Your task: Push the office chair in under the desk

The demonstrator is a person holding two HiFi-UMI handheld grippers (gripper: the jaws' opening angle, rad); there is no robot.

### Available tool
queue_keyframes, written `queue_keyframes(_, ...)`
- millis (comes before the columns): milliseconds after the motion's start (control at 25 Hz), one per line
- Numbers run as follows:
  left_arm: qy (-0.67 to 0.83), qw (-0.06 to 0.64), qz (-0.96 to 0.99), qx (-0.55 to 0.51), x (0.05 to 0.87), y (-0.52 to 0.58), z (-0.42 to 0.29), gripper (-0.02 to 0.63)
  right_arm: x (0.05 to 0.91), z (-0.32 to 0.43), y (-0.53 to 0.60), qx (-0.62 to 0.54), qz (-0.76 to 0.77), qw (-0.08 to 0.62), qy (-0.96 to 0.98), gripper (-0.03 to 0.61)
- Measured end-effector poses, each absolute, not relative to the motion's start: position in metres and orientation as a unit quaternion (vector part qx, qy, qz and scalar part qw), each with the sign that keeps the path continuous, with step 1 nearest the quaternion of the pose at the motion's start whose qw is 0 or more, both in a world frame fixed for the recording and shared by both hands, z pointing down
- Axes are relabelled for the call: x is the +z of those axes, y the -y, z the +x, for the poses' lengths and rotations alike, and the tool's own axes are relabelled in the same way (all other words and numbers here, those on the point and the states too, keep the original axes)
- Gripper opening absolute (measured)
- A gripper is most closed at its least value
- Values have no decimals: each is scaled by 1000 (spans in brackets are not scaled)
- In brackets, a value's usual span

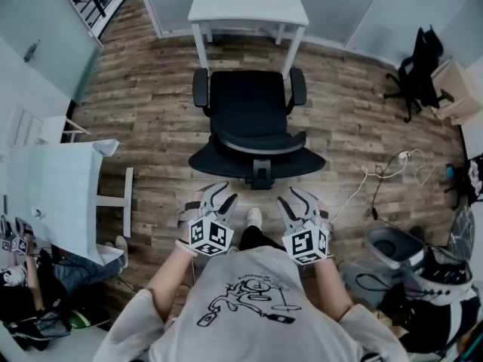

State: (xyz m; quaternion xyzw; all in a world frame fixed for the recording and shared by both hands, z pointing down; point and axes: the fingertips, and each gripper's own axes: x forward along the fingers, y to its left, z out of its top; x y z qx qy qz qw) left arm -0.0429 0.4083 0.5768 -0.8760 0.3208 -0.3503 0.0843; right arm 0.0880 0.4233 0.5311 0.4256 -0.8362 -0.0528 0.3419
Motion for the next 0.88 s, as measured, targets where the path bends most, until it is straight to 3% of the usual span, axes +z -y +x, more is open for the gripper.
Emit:
queue_keyframes(160, -293, 131, -830, -456, 633, -385, -58, 190, 568, 111, -402, -62, 407, 406, 816, 199)
queue_keyframes(480, -278, 127, -769, -561, 709, -351, -86, 235, 668, 171, -369, -38, 353, 523, 775, 265)
queue_keyframes(880, -275, 128, -725, -619, 738, -325, -92, 222, 713, 187, -343, -57, 314, 558, 766, 273)
